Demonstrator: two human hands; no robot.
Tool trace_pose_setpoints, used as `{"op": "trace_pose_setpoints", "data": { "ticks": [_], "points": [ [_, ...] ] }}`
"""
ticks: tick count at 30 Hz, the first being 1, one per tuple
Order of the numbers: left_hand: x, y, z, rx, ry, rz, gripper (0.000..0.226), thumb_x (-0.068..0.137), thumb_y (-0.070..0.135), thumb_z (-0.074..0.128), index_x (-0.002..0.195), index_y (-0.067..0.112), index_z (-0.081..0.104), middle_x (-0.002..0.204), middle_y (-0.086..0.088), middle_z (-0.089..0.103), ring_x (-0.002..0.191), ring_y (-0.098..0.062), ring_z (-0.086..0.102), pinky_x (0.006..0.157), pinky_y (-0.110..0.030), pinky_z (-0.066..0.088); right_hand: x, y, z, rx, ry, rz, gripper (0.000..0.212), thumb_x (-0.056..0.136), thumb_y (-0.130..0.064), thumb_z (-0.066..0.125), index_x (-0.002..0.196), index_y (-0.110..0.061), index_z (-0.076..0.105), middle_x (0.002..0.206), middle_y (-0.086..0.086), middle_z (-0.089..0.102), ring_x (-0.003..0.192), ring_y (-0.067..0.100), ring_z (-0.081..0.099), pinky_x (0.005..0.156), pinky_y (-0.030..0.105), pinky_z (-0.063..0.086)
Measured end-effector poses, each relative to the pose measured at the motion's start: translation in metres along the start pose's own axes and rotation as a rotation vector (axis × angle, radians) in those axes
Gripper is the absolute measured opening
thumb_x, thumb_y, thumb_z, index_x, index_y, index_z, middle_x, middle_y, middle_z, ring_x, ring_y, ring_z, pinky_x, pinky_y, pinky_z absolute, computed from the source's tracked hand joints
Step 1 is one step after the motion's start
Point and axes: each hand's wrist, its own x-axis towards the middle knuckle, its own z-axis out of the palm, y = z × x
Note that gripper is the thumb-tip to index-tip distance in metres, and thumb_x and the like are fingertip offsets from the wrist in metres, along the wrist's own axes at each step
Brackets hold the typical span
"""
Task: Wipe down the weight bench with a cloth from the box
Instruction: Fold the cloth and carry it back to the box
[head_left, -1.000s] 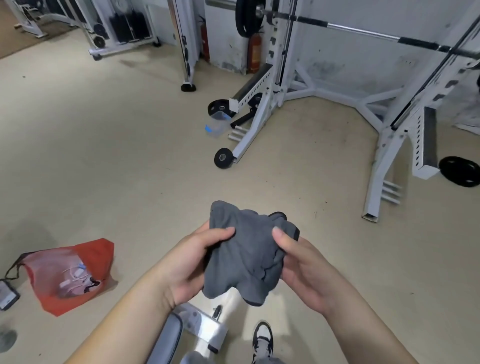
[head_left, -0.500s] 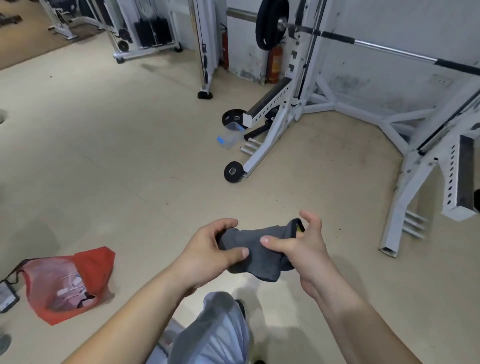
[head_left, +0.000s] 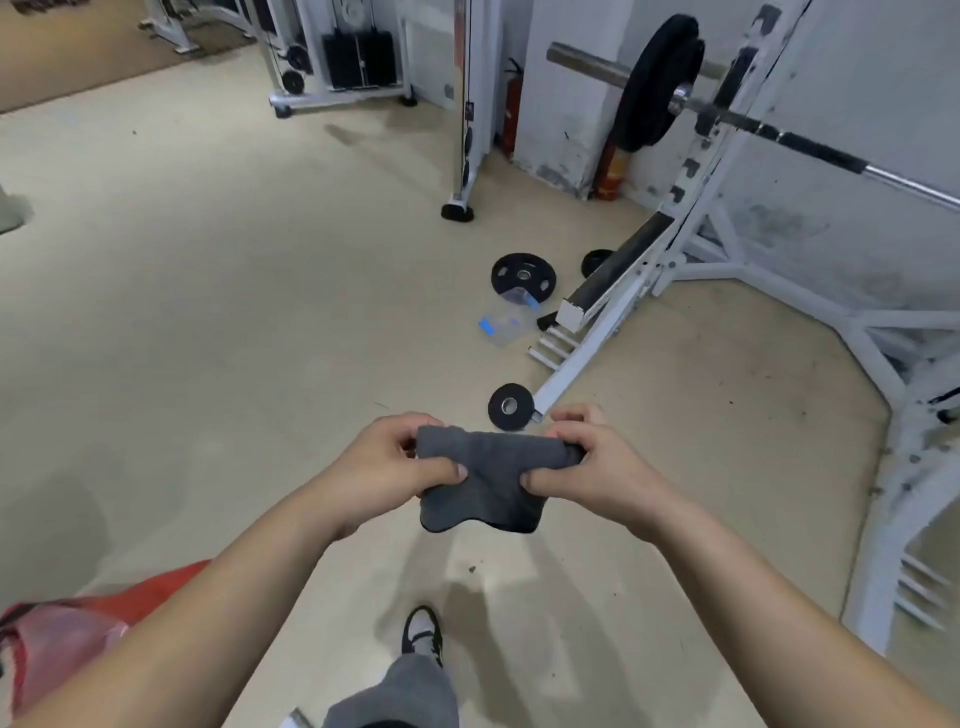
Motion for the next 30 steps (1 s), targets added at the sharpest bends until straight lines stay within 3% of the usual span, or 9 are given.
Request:
{"op": "trace_pose_setpoints", "data": {
  "ticks": [3, 7, 11, 16, 19, 22, 26, 30],
  "points": [
    [0.053, 0.035, -0.038, -0.347, -0.108, -0.031, 0.021, 0.093, 0.017, 0.069, 0.114, 0.014, 0.073, 0.110, -0.008, 0.079, 0.103, -0.019, 0.073, 0.087, -0.030, 0.054, 0.057, -0.042, -0.019, 0.384, -0.117, 0.008, 0.019, 0.093, -0.018, 0.072, 0.112, -0.017, 0.076, 0.116, 0.000, 0.077, 0.103, 0.016, 0.072, 0.084, 0.025, 0.056],
    [0.129, 0.064, -0.058, -0.350, -0.202, -0.049, 0.045, 0.091, 0.011, 0.073, 0.133, 0.020, 0.061, 0.122, -0.005, 0.076, 0.114, -0.023, 0.072, 0.096, -0.043, 0.057, 0.130, -0.067, -0.031, 0.641, 0.017, 0.117, 0.027, 0.101, -0.032, 0.061, 0.125, -0.021, 0.069, 0.120, 0.001, 0.077, 0.112, 0.020, 0.073, 0.097, 0.041, 0.059],
    [0.219, 0.084, -0.069, -0.456, -0.150, -0.099, 0.042, 0.096, 0.003, 0.065, 0.134, 0.020, 0.061, 0.121, -0.011, 0.076, 0.112, -0.029, 0.073, 0.095, -0.044, 0.057, 0.210, -0.073, -0.060, 0.756, 0.041, 0.200, 0.031, 0.100, -0.037, 0.064, 0.128, -0.025, 0.067, 0.122, 0.000, 0.077, 0.114, 0.020, 0.073, 0.096, 0.041, 0.059],
    [0.324, 0.122, -0.097, -0.634, -0.085, -0.172, 0.029, 0.100, 0.016, 0.060, 0.128, 0.022, 0.064, 0.123, -0.008, 0.075, 0.113, -0.027, 0.072, 0.095, -0.044, 0.054, 0.309, -0.073, -0.104, 0.872, -0.181, 0.232, 0.038, 0.097, -0.020, 0.068, 0.135, -0.019, 0.065, 0.131, 0.006, 0.073, 0.123, 0.025, 0.068, 0.110, 0.047, 0.050],
    [0.377, 0.143, -0.123, -0.561, -0.123, -0.175, 0.038, 0.097, 0.008, 0.060, 0.130, 0.027, 0.062, 0.125, -0.008, 0.074, 0.116, -0.033, 0.069, 0.100, -0.053, 0.052, 0.368, -0.083, -0.125, 0.950, -0.216, 0.194, 0.043, 0.096, -0.003, 0.063, 0.137, -0.018, 0.063, 0.135, 0.010, 0.070, 0.126, 0.031, 0.066, 0.109, 0.053, 0.050],
    [0.427, 0.160, -0.149, -0.490, -0.113, -0.185, 0.042, 0.096, 0.003, 0.059, 0.130, 0.028, 0.062, 0.124, -0.010, 0.074, 0.117, -0.036, 0.068, 0.102, -0.055, 0.051, 0.424, -0.098, -0.144, 0.973, -0.124, 0.210, 0.045, 0.096, 0.007, 0.057, 0.137, -0.011, 0.060, 0.132, 0.015, 0.071, 0.124, 0.032, 0.067, 0.101, 0.047, 0.056],
    [0.497, 0.180, -0.174, -0.433, -0.147, -0.184, 0.041, 0.099, 0.000, 0.055, 0.129, 0.026, 0.062, 0.122, -0.011, 0.074, 0.117, -0.037, 0.067, 0.098, -0.052, 0.052, 0.485, -0.112, -0.168, 0.931, -0.025, 0.243, 0.037, 0.095, 0.002, 0.064, 0.130, -0.008, 0.065, 0.126, 0.015, 0.074, 0.118, 0.031, 0.071, 0.101, 0.046, 0.056],
    [0.578, 0.195, -0.199, -0.317, -0.183, -0.178, 0.043, 0.099, -0.003, 0.054, 0.127, 0.029, 0.062, 0.117, -0.008, 0.076, 0.110, -0.030, 0.072, 0.086, -0.041, 0.056, 0.546, -0.128, -0.180, 0.952, 0.151, 0.332, 0.028, 0.093, -0.003, 0.069, 0.120, -0.009, 0.069, 0.113, 0.010, 0.079, 0.106, 0.025, 0.076, 0.082, 0.036, 0.059]
  ]
}}
